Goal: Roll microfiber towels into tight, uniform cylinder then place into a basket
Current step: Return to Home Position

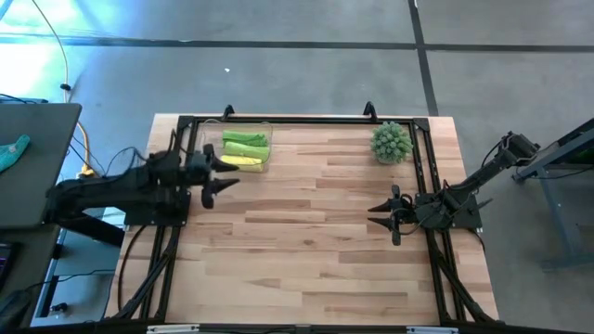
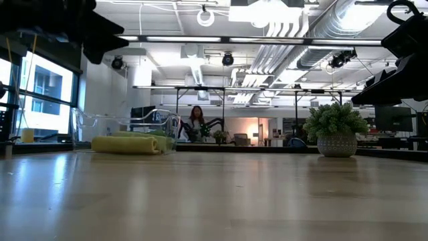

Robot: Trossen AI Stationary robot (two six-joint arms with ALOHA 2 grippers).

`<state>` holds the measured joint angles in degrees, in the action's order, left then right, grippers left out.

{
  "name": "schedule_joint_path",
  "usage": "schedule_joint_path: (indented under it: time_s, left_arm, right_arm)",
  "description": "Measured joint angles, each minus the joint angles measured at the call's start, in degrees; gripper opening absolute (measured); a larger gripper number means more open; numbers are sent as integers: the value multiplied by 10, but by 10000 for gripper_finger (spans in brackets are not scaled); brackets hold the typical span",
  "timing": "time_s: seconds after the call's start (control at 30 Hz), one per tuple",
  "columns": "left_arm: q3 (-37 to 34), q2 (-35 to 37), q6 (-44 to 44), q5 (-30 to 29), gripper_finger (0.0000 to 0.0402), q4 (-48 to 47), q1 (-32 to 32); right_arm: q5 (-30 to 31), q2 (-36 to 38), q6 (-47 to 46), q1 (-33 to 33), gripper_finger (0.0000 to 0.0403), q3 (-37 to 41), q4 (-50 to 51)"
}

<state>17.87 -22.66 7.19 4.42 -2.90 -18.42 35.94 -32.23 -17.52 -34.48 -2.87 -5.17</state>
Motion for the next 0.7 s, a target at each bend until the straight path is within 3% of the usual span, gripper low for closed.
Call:
schedule_joint_path:
  time_s: [0.27,0.47,0.7]
  left_arm:
    - [-129,11,2,-72,181,256,62]
    - [-159,11,15,-105,181,272,83]
    - [-172,7,88,-135,181,256,85]
  right_arm:
    - [0,0,0,0,119,0,0]
    - [0,0,0,0,119,0,0]
    - [0,0,0,0,119,0,0]
